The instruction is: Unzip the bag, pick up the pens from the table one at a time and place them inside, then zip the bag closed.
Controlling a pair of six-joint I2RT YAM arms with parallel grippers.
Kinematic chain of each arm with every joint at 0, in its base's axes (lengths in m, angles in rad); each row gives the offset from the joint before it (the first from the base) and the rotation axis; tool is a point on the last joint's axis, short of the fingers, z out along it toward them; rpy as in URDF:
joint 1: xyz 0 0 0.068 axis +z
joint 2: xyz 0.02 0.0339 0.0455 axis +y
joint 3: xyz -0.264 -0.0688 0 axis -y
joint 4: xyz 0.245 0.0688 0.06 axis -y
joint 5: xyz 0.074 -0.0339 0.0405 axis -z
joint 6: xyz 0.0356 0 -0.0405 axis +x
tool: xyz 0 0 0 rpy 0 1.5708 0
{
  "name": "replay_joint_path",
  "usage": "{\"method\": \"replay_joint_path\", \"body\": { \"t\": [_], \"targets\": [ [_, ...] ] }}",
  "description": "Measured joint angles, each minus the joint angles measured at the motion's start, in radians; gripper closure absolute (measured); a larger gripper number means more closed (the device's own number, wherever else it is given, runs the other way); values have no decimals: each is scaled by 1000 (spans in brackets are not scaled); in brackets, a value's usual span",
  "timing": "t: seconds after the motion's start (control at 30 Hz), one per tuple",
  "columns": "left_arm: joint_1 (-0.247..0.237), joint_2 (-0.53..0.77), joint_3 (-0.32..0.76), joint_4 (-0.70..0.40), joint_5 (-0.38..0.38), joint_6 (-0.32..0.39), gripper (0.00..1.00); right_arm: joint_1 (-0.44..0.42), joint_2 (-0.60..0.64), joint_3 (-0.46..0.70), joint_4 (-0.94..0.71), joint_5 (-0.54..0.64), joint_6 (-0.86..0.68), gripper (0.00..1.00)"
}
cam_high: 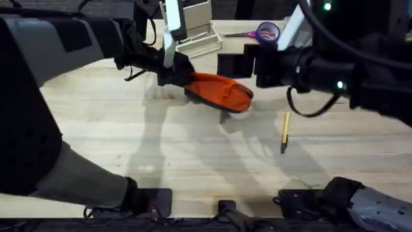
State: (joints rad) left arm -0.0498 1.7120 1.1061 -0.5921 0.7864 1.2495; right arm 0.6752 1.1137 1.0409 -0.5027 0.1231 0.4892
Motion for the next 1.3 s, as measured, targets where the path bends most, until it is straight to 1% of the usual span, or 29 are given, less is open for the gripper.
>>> {"method": "replay_joint_path", "body": {
  "t": [0.13, 0.3, 0.47, 0.63, 0.7, 0.77, 0.8, 0.93, 1.07, 1.3],
  "targets": [
    [0, 0, 0, 0, 0, 0, 958, 99, -37, 0, -38, 127, 1, 4],
    [0, 0, 0, 0, 0, 0, 958, 218, -47, 0, -80, 261, 5, 4],
    [0, 0, 0, 0, 0, 0, 958, 288, -47, 0, -81, 322, 9, 4],
    [0, 0, 0, 0, 0, 0, 958, 307, -47, 0, -81, 337, 21, 4],
    [0, 0, 0, 0, 0, 0, 958, 307, -47, 0, -83, 341, 69, 4],
    [0, 0, 0, 0, 0, 0, 958, 307, -47, 0, -82, 346, 150, 4],
    [0, 0, 0, 0, 0, 0, 958, 308, -47, 0, -83, 351, 299, 4],
    [0, 0, 0, 0, 0, 0, 958, 308, -38, 0, -83, 353, 458, 4],
    [0, 0, 0, 0, 0, 0, 958, 308, -13, 0, -83, 353, 529, 4],
    [0, 0, 0, 0, 0, 0, 958, 307, 26, 0, -82, 353, 567, 4]
  ]
}}
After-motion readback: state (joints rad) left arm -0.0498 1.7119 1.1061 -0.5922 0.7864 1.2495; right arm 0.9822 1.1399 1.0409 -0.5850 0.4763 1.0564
